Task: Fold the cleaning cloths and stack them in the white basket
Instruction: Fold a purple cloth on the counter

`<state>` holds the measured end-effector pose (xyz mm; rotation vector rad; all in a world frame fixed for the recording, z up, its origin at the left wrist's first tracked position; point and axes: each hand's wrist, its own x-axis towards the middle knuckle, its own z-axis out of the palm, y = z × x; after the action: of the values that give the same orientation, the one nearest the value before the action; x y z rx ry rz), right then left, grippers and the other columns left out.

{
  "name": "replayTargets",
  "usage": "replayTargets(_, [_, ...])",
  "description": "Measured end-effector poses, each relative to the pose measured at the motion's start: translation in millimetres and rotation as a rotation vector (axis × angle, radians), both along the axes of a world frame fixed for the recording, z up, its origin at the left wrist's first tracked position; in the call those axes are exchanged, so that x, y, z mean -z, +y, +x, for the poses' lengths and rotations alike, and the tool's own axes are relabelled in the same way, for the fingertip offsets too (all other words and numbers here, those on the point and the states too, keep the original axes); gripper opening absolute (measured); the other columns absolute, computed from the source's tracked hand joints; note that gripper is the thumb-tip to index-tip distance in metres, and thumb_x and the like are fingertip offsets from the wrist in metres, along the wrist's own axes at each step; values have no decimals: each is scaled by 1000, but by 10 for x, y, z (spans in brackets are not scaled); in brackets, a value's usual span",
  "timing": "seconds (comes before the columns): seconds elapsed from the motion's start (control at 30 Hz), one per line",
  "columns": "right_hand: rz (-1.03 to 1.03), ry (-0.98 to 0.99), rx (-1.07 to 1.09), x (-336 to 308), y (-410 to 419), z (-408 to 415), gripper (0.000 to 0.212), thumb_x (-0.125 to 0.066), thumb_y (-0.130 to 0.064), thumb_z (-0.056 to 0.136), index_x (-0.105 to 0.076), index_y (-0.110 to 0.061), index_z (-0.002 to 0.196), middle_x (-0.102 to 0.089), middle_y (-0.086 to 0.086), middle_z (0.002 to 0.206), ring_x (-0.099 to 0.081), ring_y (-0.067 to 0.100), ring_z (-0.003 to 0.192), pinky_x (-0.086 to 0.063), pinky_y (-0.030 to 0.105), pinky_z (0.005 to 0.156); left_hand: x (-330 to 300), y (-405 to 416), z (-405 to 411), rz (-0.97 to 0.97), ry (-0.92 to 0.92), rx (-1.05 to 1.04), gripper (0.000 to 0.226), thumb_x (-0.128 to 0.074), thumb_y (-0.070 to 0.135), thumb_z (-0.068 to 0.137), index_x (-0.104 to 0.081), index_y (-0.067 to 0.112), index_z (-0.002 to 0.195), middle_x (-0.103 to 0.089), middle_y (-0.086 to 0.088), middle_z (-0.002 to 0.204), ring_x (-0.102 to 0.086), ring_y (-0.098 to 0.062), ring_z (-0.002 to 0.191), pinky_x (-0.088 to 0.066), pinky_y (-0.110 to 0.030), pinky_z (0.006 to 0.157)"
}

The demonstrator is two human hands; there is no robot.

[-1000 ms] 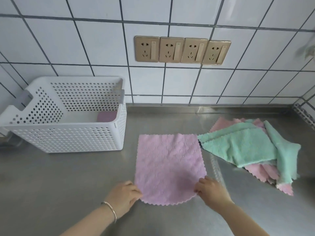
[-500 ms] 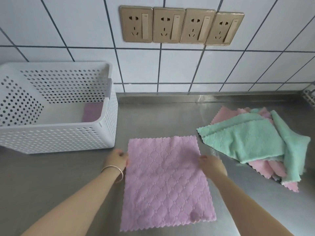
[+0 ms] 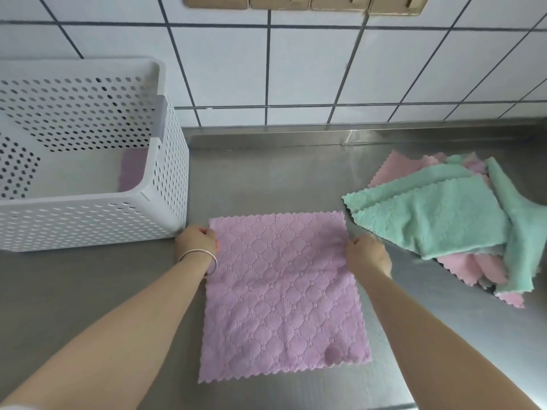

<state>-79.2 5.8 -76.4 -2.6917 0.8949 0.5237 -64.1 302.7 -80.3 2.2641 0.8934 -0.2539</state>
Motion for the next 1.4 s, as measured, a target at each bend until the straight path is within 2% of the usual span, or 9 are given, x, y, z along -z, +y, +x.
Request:
replayTargets(0.17, [29, -165, -52, -160, 70, -133, 20, -36, -11, 94, -49, -7, 109, -47, -1, 75, -50, 23, 75, -38, 30, 62, -56, 18, -61, -80, -95, -47, 16, -54, 19, 86, -59, 9, 97, -69, -10, 77, -67, -29, 78, -54, -35, 80])
replayTargets(0.37, [116, -420, -664, -236, 266, -767, 16, -60, -11, 83, -62, -15, 98, -61, 0, 89, -58, 20, 78, -46, 26, 53, -238, -192, -752, 139, -268, 668, 19, -57, 14, 79, -64, 15, 97, -63, -4, 100, -59, -26, 92, -48, -32, 80])
replayTargets(0.5, [123, -535, -975, -107, 518, -1341, 25, -73, -17, 61, -68, -20, 84, -61, 0, 82, -57, 24, 71, -48, 29, 53, -178, -268, -1358, 287, -382, 1129, 34, -46, 41, 69, -70, 26, 87, -65, 7, 91, -60, -16, 81, -49, -24, 74])
replayTargets(0.7, [-21, -467, -1255, -48, 760, -1816, 32, -53, -38, 62, -62, -22, 89, -60, -4, 83, -49, 18, 79, -45, 28, 59, -113, -404, -1898, 342, -314, 1307, 41, -47, 54, 63, -70, 28, 84, -65, 9, 92, -63, -14, 85, -54, -24, 74])
replayTargets(0.8, [-72, -414, -1258, 16, 727, -1864, 39, -56, -32, 62, -66, -20, 97, -60, -3, 85, -50, 20, 80, -46, 29, 58, -85, -406, -1964, 353, -305, 1319, 47, -42, 41, 61, -70, 23, 94, -66, 5, 103, -64, -17, 96, -54, -27, 80])
replayTargets(0.9, [-154, -403, -1236, 9, 641, -1871, 31, -66, -18, 55, -61, -20, 85, -58, -1, 79, -51, 22, 72, -44, 31, 53, -68, -331, -1987, 318, -306, 1322, 52, -39, 28, 60, -67, 21, 103, -64, 3, 114, -62, -19, 105, -55, -31, 83])
replayTargets(1.07, [-182, -443, -975, -64, 261, -1885, 30, -35, -9, 61, -62, -14, 71, -57, 4, 69, -55, 27, 59, -44, 32, 49, -97, -117, -1986, 285, -326, 1281, 53, -35, 15, 63, -72, 18, 100, -69, 5, 108, -66, -15, 99, -55, -29, 84])
replayTargets(1.27, [-97, -439, -631, -129, -148, -1858, 30, -47, -7, 63, -74, -15, 73, -64, 3, 72, -58, 31, 64, -46, 33, 54, -118, 150, -1882, 66, -375, 900, 32, -47, 25, 77, -73, 23, 95, -71, 8, 96, -62, -8, 92, -46, -23, 83])
replayTargets(1.4, [209, -471, -344, -329, -147, -1696, 13, -70, 2, 75, -73, -7, 83, -64, 4, 78, -55, 30, 80, -37, 25, 68, -353, 214, -1760, -150, -264, 584, 17, -54, 34, 82, -69, 43, 83, -67, 24, 78, -61, 4, 76, -44, -14, 71])
